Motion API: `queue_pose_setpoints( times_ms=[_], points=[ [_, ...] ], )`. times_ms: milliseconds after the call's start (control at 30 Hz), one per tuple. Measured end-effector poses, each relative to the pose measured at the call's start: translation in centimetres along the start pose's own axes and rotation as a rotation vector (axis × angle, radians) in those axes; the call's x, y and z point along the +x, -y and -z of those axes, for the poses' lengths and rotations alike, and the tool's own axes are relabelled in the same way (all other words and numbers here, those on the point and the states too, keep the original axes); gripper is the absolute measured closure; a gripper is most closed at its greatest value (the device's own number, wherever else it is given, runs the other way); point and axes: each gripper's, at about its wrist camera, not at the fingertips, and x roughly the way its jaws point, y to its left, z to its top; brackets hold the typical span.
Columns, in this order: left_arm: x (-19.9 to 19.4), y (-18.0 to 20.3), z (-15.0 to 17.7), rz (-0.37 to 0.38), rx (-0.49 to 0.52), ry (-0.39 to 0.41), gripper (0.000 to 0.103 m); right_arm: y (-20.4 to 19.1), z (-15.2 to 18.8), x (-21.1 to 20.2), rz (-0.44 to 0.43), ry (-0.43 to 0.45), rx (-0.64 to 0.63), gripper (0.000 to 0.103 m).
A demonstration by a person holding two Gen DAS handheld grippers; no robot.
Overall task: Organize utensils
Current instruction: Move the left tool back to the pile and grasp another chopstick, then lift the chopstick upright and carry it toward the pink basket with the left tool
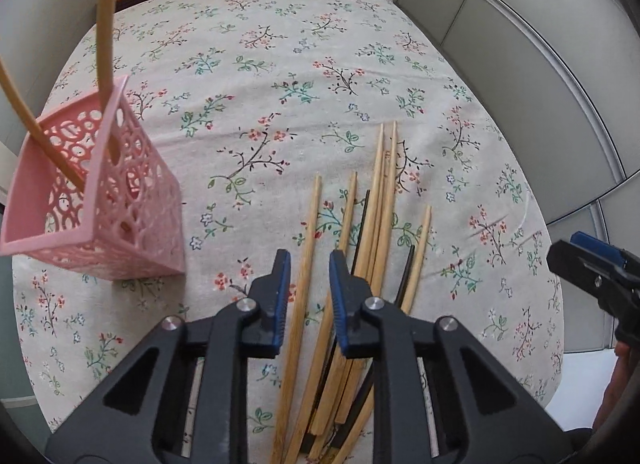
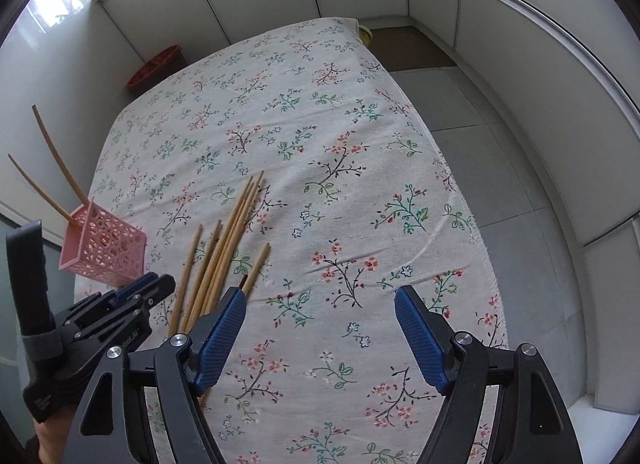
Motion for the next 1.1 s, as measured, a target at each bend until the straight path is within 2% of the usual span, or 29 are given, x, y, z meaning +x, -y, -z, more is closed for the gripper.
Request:
queue_pose_setpoints(
  times_ms=[267,433,467,600,800,1100],
  points=[
    [2.9,-0.4,-1.1,-0.008,-0.035,-0.031,0.088,-0.1,0.1,1.3,0.003,-0.036,-0.019,0.025],
    [3.3,0.1,-1.3,-0.025,-0.012,-0.010,0.090,-0.3,0.0,1.8,0.009,-0.044,-0.029,0.025],
    [3.3,0.2,-1.3,-0.035,-0.003,-0.011,0.096,-0.3,0.0,1.9,0.010,-0.046,-0.031,0.025],
    [2.9,0.4,-1.1,-0.025,0.005,-0.025,0.096,-0.4,0.0,2.1,0.013,-0.055,-0.034,0.025],
    [-1.0,0.5,-0.3,0.011,0.040,0.027,0.096,-0.4,0.1,2.8,0.014,-0.078,-0.017,0.025],
    [-7.2,-1.5,2.0,0.065,0.049,0.116,0.097,-2.2,0.1,4.6,0.018,-0.104,-0.026,0.025]
  ],
)
